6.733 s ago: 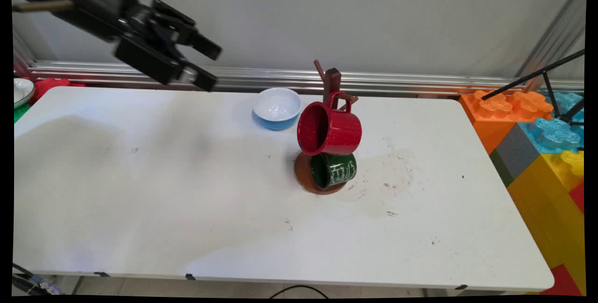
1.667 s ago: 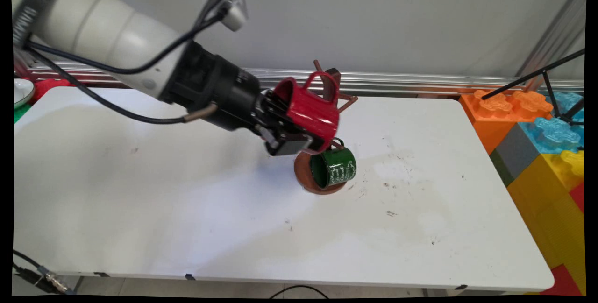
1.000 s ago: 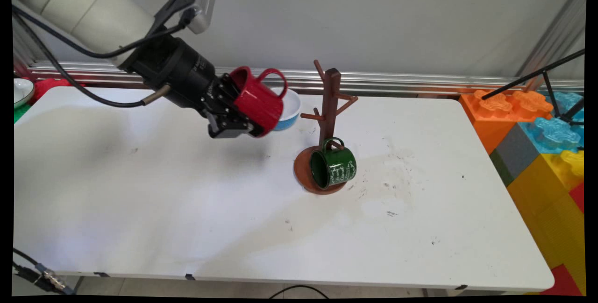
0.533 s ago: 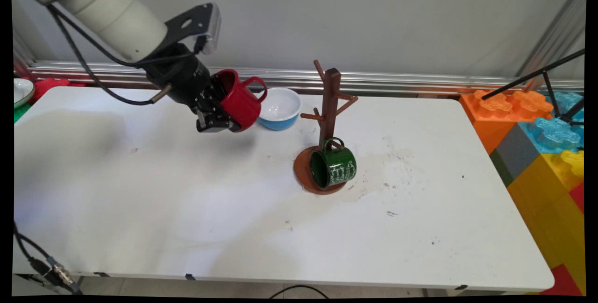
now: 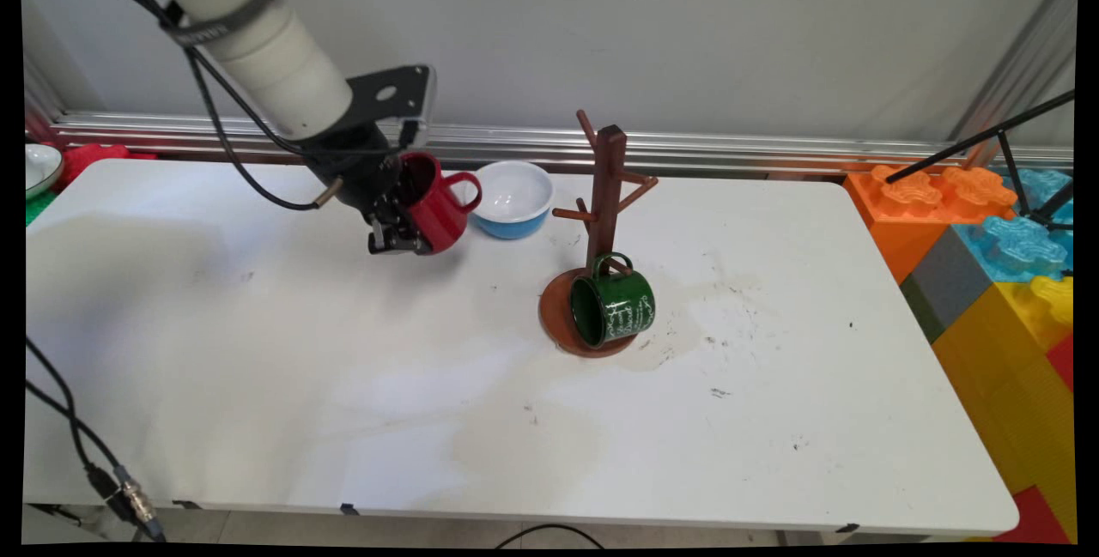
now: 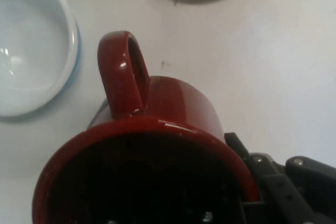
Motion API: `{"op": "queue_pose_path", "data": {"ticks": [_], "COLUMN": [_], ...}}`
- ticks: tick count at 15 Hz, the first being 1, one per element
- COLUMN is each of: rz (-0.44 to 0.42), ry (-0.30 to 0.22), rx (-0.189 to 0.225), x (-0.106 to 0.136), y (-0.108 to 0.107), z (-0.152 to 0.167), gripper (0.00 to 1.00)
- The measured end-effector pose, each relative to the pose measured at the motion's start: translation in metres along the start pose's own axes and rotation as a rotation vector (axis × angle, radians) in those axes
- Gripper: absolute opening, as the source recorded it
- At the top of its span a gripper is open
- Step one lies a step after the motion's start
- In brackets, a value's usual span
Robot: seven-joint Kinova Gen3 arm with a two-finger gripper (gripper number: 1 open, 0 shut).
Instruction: Place the picked object on the table
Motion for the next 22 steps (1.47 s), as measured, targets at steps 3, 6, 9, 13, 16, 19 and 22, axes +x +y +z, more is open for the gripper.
{"op": "queue_pose_path", "data": {"ticks": [3, 6, 9, 13, 16, 19, 22], "rz": [0.007, 0.012, 0.014, 0.008, 0.003, 0.000, -0.004], "ry": [-0.035, -0.066, -0.089, -0.110, -0.119, -0.124, -0.128], "rx": [-0.010, -0.021, -0.025, -0.032, -0.037, -0.043, -0.050], "x": [0.003, 0.006, 0.008, 0.009, 0.009, 0.010, 0.010], "y": [-0.007, -0.016, -0.025, -0.032, -0.034, -0.037, -0.038], "z": [0.019, 0.041, 0.062, 0.081, 0.091, 0.102, 0.110], "gripper": [0.00, 0.00, 0.00, 0.00, 0.00, 0.00, 0.00]}}
